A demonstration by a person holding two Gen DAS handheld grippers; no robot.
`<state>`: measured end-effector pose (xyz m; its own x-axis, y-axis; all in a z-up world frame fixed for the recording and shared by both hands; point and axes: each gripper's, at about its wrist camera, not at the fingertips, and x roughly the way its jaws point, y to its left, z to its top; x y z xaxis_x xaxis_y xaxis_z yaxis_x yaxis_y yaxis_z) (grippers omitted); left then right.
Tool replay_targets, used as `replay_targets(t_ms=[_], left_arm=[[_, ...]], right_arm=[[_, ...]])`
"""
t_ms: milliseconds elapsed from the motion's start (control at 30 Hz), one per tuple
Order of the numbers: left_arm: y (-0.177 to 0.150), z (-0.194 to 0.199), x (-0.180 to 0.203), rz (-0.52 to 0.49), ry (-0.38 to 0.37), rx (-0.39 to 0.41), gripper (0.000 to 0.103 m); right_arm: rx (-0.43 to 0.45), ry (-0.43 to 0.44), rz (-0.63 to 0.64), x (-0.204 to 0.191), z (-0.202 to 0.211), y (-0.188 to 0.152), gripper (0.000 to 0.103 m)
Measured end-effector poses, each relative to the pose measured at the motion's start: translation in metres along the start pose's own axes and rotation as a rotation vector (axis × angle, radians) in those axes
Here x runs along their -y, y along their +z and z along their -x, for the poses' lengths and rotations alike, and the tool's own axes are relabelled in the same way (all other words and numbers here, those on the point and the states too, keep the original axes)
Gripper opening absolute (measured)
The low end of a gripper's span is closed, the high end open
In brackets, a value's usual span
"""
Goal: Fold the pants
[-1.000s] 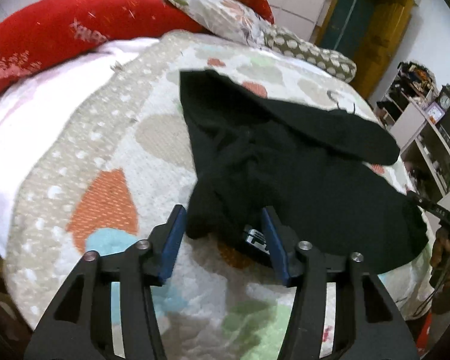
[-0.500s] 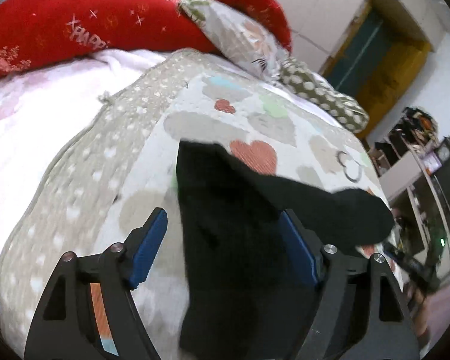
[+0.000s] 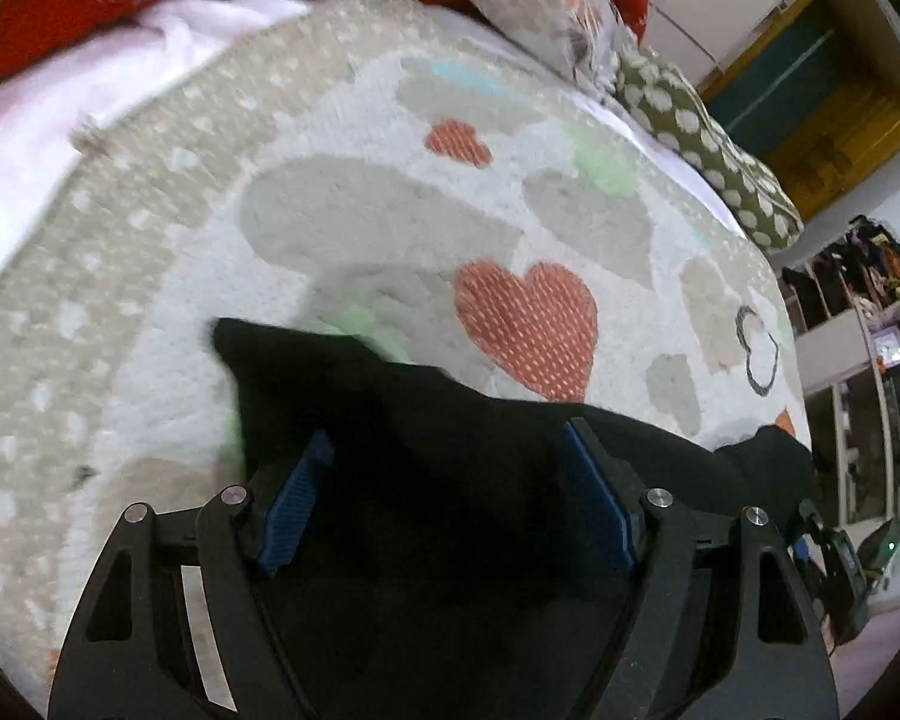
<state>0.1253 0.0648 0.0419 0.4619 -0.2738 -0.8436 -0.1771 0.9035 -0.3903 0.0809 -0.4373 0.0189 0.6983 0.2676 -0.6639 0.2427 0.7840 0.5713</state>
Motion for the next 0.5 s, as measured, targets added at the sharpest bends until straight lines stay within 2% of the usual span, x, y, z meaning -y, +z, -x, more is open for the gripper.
replay_targets(t_ms=[33, 67, 100, 200, 333, 500], left_arm=[[0.000, -0.003, 0.002, -0.007, -0.009, -0.009, 0.043], [-0.001, -0.004, 0.004, -0.017, -0.023, -0.026, 0.023], [-0.003, 0.000, 0.007, -0.023, -0.033, -0.024, 0.021], [-0.011, 0.032, 0.022, -0.085, -0.056, 0.050, 0.016], [-0.034, 0.097, 0.029, -0.136, -0.186, 0.119, 0.015], [-0.088, 0.144, 0.022, -0.225, -0.261, 0.125, 0.015]], right_arm=[[-0.001, 0.031, -0.006, -0.001, 0.003, 0.001, 0.019], [0.003, 0.047, 0.001, -0.003, 0.007, 0.001, 0.017], [0.021, 0.053, 0.043, -0.011, 0.019, -0.001, 0.015], [0.070, 0.078, 0.132, -0.025, 0.058, -0.007, 0.015], [0.108, 0.116, 0.178, -0.024, 0.123, -0.016, 0.015], [0.059, 0.119, 0.189, 0.005, 0.188, -0.050, 0.015]])
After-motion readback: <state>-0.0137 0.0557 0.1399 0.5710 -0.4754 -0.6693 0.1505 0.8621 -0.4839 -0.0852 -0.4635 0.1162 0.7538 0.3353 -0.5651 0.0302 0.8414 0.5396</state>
